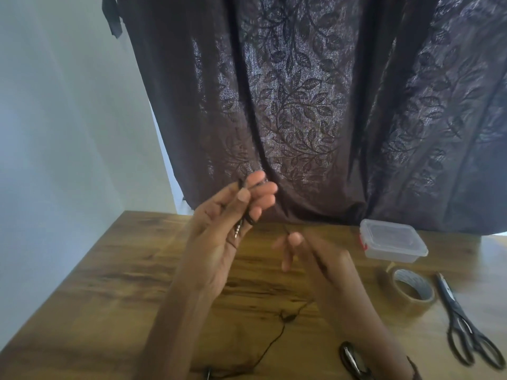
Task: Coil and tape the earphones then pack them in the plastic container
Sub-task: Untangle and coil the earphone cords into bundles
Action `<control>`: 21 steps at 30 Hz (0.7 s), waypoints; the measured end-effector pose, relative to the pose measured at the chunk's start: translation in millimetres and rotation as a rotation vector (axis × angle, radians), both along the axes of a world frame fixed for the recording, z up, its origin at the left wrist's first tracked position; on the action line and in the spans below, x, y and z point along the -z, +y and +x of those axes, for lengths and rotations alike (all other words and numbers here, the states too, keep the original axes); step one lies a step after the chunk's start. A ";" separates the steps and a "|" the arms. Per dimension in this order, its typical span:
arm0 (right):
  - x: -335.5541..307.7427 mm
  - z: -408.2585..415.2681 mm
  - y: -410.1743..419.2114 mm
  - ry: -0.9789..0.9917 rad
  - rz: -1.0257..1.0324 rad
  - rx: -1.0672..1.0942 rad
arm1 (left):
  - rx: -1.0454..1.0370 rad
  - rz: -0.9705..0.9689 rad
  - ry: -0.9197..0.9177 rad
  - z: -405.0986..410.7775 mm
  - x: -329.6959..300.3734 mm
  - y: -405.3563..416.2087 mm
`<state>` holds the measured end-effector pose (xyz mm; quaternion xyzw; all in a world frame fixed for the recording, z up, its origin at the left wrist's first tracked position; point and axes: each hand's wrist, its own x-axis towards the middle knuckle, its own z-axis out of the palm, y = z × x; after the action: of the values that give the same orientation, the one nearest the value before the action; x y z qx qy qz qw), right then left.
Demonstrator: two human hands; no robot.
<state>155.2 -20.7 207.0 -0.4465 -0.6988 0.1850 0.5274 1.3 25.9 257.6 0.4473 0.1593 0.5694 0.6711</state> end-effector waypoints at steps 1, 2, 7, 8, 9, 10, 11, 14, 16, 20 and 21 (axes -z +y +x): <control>3.3 -2.9 -2.9 -0.099 0.022 0.035 | -0.020 -0.014 -0.034 0.4 -1.0 1.9; 7.6 -6.6 -4.1 -0.173 0.022 0.045 | -0.024 -0.025 -0.051 1.1 -1.5 2.7; 26.7 -8.7 12.5 -0.114 -0.066 0.120 | 0.117 -0.021 -0.040 4.5 1.7 -9.6; 28.7 -5.3 16.8 -0.105 -0.071 0.146 | 0.142 -0.007 -0.034 4.1 3.5 -11.0; 30.4 -2.1 19.9 -0.110 -0.073 0.166 | 0.159 0.003 -0.029 3.4 5.1 -11.5; 31.7 0.2 21.9 -0.122 -0.075 0.181 | 0.169 0.005 -0.026 2.5 6.2 -11.3; 32.7 1.0 22.4 -0.134 -0.079 0.188 | 0.178 -0.002 -0.031 1.8 7.1 -10.7; 36.3 -2.3 18.8 -0.143 -0.104 0.156 | 0.207 -0.055 -0.080 0.9 9.5 -8.4; 39.4 -4.5 16.2 -0.137 -0.129 0.140 | 0.219 -0.067 -0.092 0.6 11.8 -7.9; 40.4 -3.9 12.1 -0.189 -0.135 0.150 | 0.202 -0.052 -0.103 3.0 11.9 -9.6; 39.5 -4.1 8.5 -0.220 -0.132 0.144 | 0.168 -0.044 -0.097 3.6 12.1 -8.6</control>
<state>151.1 -12.2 167.5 -0.5469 -0.7046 0.1423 0.4291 4.9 17.3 245.5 0.4162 0.1011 0.5283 0.7331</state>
